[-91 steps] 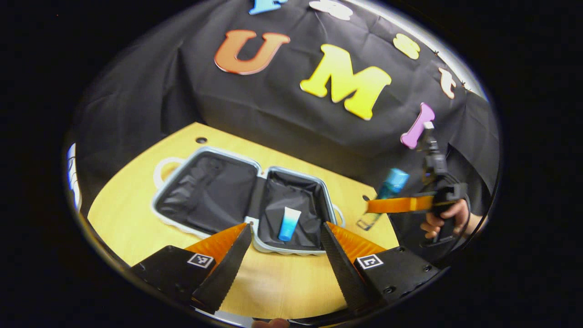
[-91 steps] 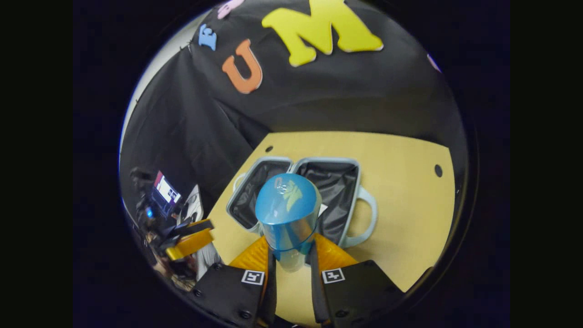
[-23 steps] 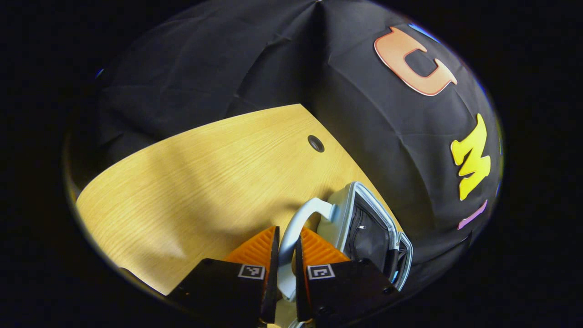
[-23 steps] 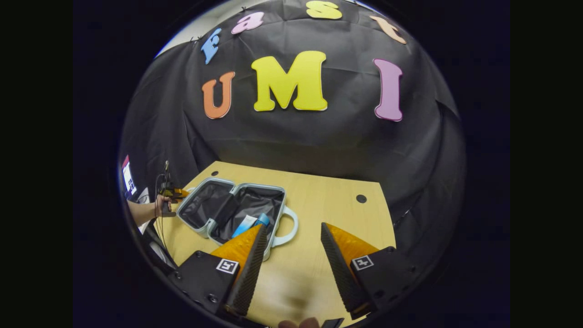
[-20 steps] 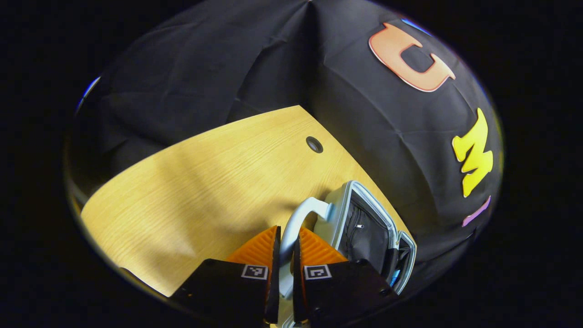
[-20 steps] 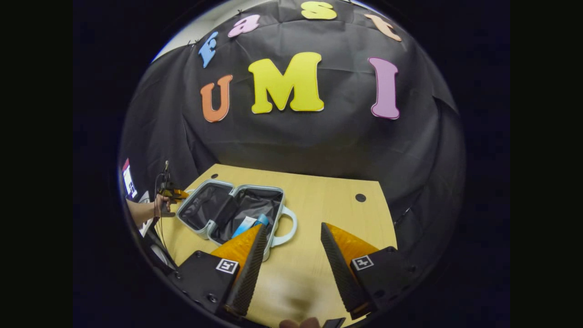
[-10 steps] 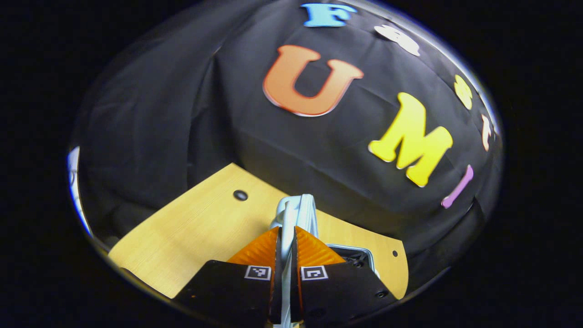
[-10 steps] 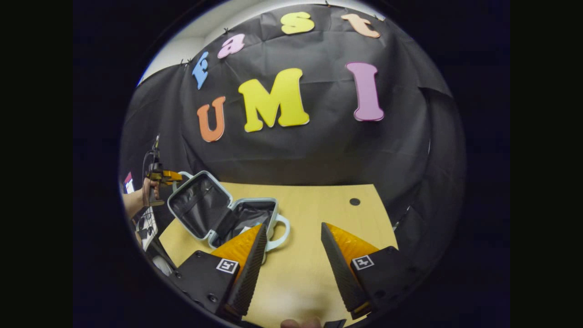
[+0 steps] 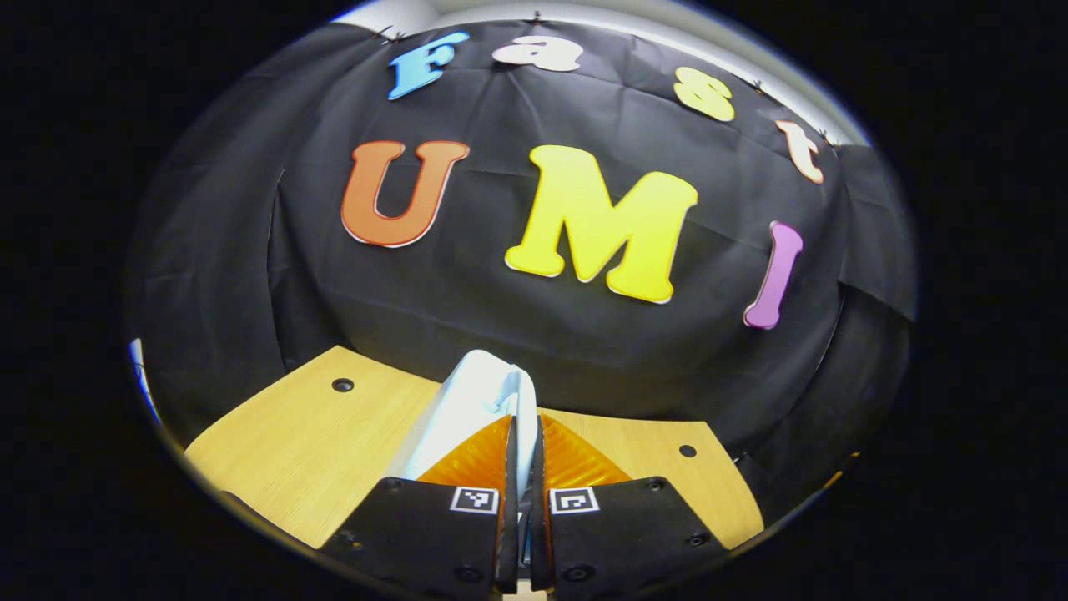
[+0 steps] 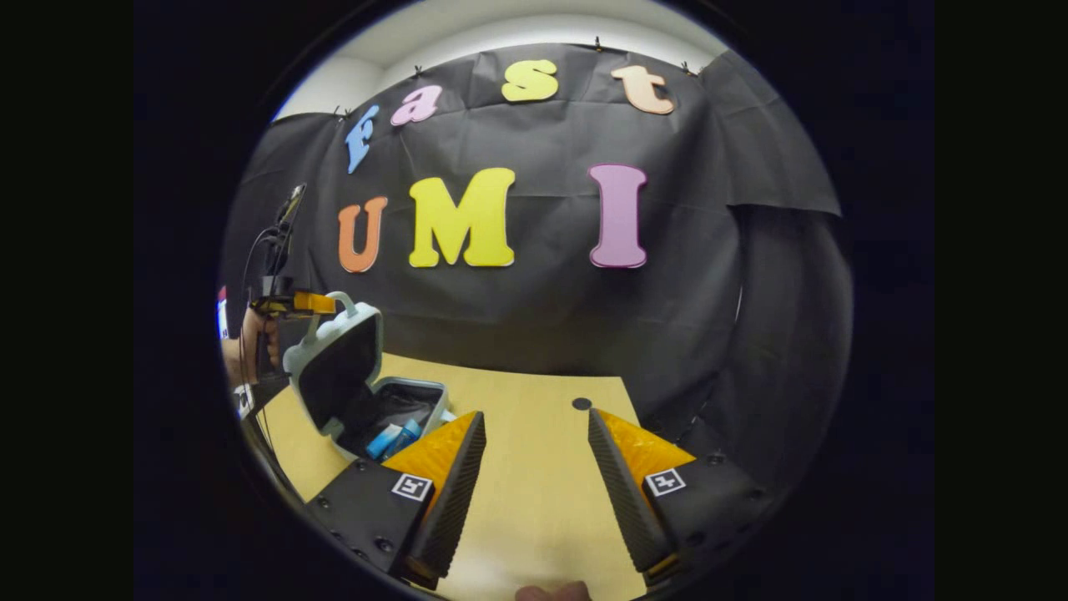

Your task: First open the suitcase, pack the skin care products into it, and then close the suitcase.

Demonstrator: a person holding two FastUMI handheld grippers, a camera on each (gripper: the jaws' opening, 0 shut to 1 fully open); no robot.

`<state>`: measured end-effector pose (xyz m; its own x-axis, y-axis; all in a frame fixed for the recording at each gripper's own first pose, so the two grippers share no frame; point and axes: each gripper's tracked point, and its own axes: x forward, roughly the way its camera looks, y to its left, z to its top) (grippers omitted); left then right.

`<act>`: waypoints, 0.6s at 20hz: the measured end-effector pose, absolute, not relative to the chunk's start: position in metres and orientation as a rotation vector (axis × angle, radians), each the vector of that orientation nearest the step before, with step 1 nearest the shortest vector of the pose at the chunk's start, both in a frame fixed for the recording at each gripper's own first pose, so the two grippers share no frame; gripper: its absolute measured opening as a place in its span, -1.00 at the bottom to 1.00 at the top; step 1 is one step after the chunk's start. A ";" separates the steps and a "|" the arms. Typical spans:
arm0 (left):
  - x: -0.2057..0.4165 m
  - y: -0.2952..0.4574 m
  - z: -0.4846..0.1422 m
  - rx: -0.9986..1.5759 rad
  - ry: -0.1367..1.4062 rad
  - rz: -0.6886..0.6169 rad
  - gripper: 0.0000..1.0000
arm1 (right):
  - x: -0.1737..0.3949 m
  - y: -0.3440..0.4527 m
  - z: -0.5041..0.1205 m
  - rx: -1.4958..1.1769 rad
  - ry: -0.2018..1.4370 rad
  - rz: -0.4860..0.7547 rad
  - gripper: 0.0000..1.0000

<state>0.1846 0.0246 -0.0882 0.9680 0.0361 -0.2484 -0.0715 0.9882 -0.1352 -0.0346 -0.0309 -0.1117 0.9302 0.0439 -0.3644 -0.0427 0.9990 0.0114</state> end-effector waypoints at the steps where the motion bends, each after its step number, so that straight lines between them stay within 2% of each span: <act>1: 0.188 0.008 -0.096 -0.129 0.251 0.040 -0.83 | -0.038 -0.041 -0.111 -0.005 0.382 0.024 0.42; 3: 0.194 -0.025 -0.118 -0.129 0.271 0.003 -0.83 | -0.043 -0.061 -0.105 -0.023 0.390 -0.016 0.49; 4: 0.197 -0.041 -0.130 -0.132 0.284 -0.011 -0.83 | -0.046 -0.070 -0.103 -0.034 0.392 -0.034 0.42; 5: 0.200 -0.055 -0.141 -0.140 0.303 -0.023 -0.83 | -0.050 -0.079 -0.101 -0.044 0.394 -0.054 0.54; 6: 0.204 -0.068 -0.152 -0.143 0.319 -0.039 -0.83 | -0.052 -0.086 -0.099 -0.051 0.395 -0.072 0.55; 12: 0.226 -0.120 -0.229 -0.096 0.417 -0.090 -0.83 | -0.065 -0.115 -0.098 -0.125 0.432 -0.127 0.55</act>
